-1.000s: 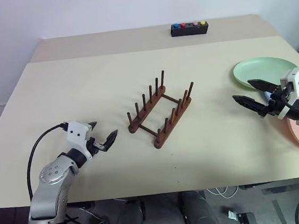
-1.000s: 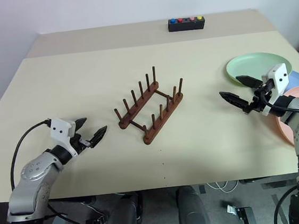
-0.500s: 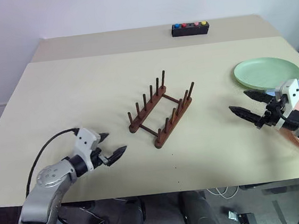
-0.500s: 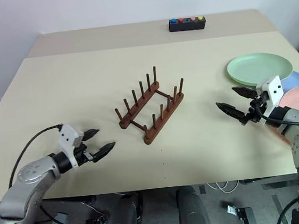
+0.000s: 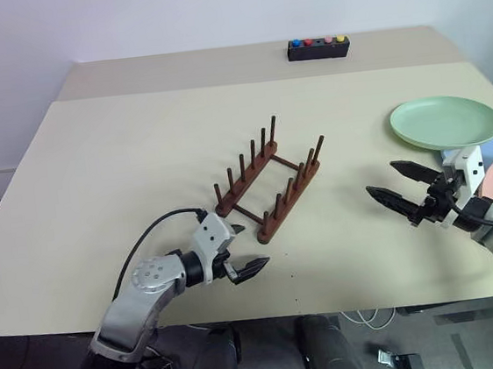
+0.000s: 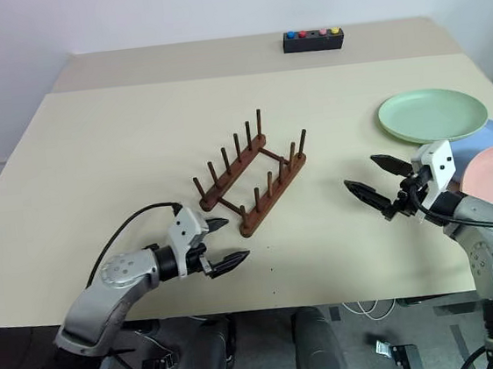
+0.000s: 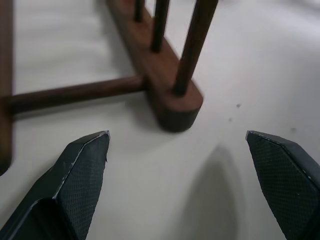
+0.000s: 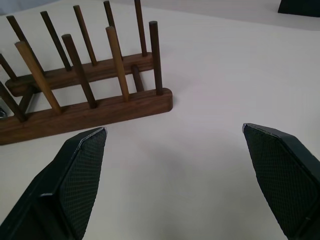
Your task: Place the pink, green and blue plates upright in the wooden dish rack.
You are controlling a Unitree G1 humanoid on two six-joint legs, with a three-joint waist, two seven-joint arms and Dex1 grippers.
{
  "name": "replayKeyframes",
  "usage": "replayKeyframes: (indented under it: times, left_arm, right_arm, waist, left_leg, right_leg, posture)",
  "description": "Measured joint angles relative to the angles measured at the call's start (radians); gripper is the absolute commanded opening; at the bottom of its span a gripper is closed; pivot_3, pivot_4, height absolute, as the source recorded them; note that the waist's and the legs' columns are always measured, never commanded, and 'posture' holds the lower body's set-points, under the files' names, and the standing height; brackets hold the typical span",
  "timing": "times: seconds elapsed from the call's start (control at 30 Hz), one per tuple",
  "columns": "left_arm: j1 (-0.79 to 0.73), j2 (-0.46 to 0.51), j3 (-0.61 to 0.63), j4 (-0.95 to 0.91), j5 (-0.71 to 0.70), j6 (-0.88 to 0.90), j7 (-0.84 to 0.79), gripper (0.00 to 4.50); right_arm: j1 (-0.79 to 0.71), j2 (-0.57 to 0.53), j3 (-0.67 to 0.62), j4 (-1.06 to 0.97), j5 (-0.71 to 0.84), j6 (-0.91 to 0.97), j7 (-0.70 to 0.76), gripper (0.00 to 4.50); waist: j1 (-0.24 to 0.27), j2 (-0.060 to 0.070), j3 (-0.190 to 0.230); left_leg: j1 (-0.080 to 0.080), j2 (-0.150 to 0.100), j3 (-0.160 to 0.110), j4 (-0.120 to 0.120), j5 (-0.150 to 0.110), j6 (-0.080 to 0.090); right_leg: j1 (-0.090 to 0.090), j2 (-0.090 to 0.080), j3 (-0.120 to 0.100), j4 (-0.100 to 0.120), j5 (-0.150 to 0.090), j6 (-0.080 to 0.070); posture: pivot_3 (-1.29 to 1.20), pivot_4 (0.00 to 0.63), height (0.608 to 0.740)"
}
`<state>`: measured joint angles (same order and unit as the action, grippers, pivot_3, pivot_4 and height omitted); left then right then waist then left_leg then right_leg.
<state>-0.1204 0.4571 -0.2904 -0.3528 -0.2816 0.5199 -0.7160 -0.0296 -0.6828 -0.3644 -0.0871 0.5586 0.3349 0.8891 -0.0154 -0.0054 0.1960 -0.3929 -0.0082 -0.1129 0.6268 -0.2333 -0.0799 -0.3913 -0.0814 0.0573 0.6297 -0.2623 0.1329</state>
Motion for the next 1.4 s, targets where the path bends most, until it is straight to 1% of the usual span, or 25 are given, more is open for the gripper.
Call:
replayKeyframes:
  times: [0.07, 0.27, 0.37, 0.4, 0.47, 0.5, 0.53, 0.57, 0.63, 0.87, 1.07, 1.23, 1.4]
  left_arm:
    - [-0.033, -0.029, -0.014, 0.039, 0.017, -0.007, 0.004, 4.5]
    - [-0.069, -0.062, -0.033, 0.1, 0.049, -0.047, 0.005, 4.5]
    - [-0.074, -0.073, -0.032, 0.113, 0.057, -0.055, 0.011, 3.61]
    - [-0.076, -0.077, -0.029, 0.118, 0.061, -0.056, 0.019, 3.18]
    - [-0.077, -0.077, -0.027, 0.12, 0.067, -0.057, 0.026, 2.06]
    - [-0.077, -0.077, -0.027, 0.122, 0.069, -0.059, 0.027, 1.66]
    - [-0.077, -0.077, -0.026, 0.123, 0.075, -0.065, 0.031, 1.15]
    - [-0.077, -0.077, -0.021, 0.123, 0.078, -0.072, 0.039, 0.88]
    - [-0.078, -0.072, -0.014, 0.135, 0.086, -0.078, 0.04, 0.79]
    - [-0.087, -0.062, -0.017, 0.165, 0.119, -0.134, 0.038, 0.78]
    - [-0.168, -0.022, -0.009, 0.277, 0.116, -0.215, -0.06, 0.78]
    - [-0.331, -0.016, -0.01, 0.481, 0.097, -0.283, -0.236, 0.78]
    - [-0.459, -0.054, -0.022, 0.694, 0.114, -0.399, -0.356, 0.78]
  right_arm:
    - [0.02, 0.004, -0.001, -0.029, 0.008, 0.009, -0.012, 4.42]
    - [0.093, 0.01, -0.01, -0.11, 0.033, 0.033, -0.043, 4.42]
    - [0.115, 0.012, -0.017, -0.144, 0.047, 0.044, -0.058, 4.5]
    - [0.12, 0.012, -0.021, -0.153, 0.05, 0.048, -0.061, 4.5]
    - [0.128, 0.012, -0.028, -0.165, 0.055, 0.054, -0.068, 4.5]
    - [0.13, 0.012, -0.029, -0.167, 0.056, 0.057, -0.07, 4.5]
    - [0.13, 0.012, -0.029, -0.169, 0.057, 0.062, -0.072, 4.5]
    - [0.131, 0.012, -0.03, -0.169, 0.057, 0.066, -0.074, 4.5]
    - [0.129, 0.012, -0.03, -0.17, 0.058, 0.068, -0.076, 4.5]
    - [0.121, 0.016, -0.021, -0.17, 0.057, 0.068, -0.074, 4.5]
    - [0.127, 0.011, -0.003, -0.17, 0.056, 0.076, -0.037, 4.5]
    - [0.151, -0.008, 0.001, -0.17, 0.055, 0.09, -0.004, 4.5]
    - [0.167, -0.003, 0.004, -0.191, 0.051, 0.093, -0.02, 4.5]
  waist:
    - [0.004, 0.0, 0.0]
    - [0.006, 0.0, 0.0]
    - [0.004, 0.0, 0.0]
    - [0.004, 0.0, 0.0]
    - [0.004, 0.0, 0.0]
    - [0.004, 0.0, 0.0]
    - [0.004, 0.0, 0.0]
    - [0.005, 0.0, -0.001]
    - [0.005, 0.0, -0.001]
    - [0.003, 0.0, -0.001]
    - [0.001, 0.0, -0.001]
    - [0.004, -0.001, 0.0]
    - [0.004, -0.001, 0.0]
  left_leg:
    - [0.0, 0.0, 0.0, 0.001, 0.0, 0.0]
    - [0.0, 0.0, 0.0, 0.002, 0.0, 0.0]
    - [0.0, 0.0, 0.0, 0.002, 0.0, 0.0]
    - [0.0, 0.0, 0.0, 0.002, 0.0, 0.0]
    - [0.0, 0.0, 0.0, 0.002, 0.0, 0.0]
    - [0.0, 0.0, 0.0, 0.001, 0.0, 0.0]
    - [0.0, 0.0, 0.0, 0.001, 0.0, 0.0]
    - [0.0, 0.0, 0.0, 0.002, 0.0, 0.0]
    - [0.0, 0.0, 0.0, 0.002, 0.0, 0.0]
    - [0.0, 0.0, 0.0, 0.002, 0.0, 0.0]
    - [0.0, 0.0, 0.0, 0.002, 0.0, 0.0]
    - [-0.001, 0.0, 0.0, 0.003, 0.0, 0.0]
    - [-0.004, 0.0, -0.001, 0.001, 0.0, 0.001]
  right_leg:
    - [0.0, 0.0, 0.0, 0.0, 0.0, 0.0]
    - [0.001, 0.0, 0.0, 0.0, 0.0, 0.0]
    - [0.001, 0.0, 0.0, 0.0, 0.0, -0.001]
    - [0.001, 0.0, 0.0, 0.0, 0.0, -0.001]
    - [0.001, 0.0, 0.0, 0.0, 0.0, -0.001]
    - [0.001, 0.0, 0.0, -0.001, 0.0, -0.001]
    - [0.001, 0.0, 0.0, -0.001, 0.0, -0.001]
    - [0.001, 0.0, 0.0, -0.001, 0.0, -0.001]
    - [0.001, 0.0, 0.0, -0.001, 0.0, -0.001]
    - [0.001, 0.0, 0.0, -0.001, 0.0, -0.001]
    - [0.001, 0.0, 0.0, -0.001, 0.0, -0.001]
    - [0.001, 0.0, -0.001, -0.001, 0.0, -0.001]
    - [-0.002, 0.0, -0.002, -0.001, 0.0, 0.001]
  posture:
    - [0.0, 0.15, 0.734]
    - [0.0, 0.15, 0.734]
    - [0.0, 0.15, 0.734]
    - [0.0, 0.15, 0.734]
    - [0.0, 0.15, 0.734]
    - [0.0, 0.15, 0.734]
    - [0.0, 0.15, 0.734]
    - [0.0, 0.15, 0.734]
    - [0.0, 0.15, 0.734]
    - [0.0, 0.15, 0.734]
    - [0.0, 0.15, 0.734]
    - [0.0, 0.15, 0.734]
    - [0.0, 0.15, 0.734]
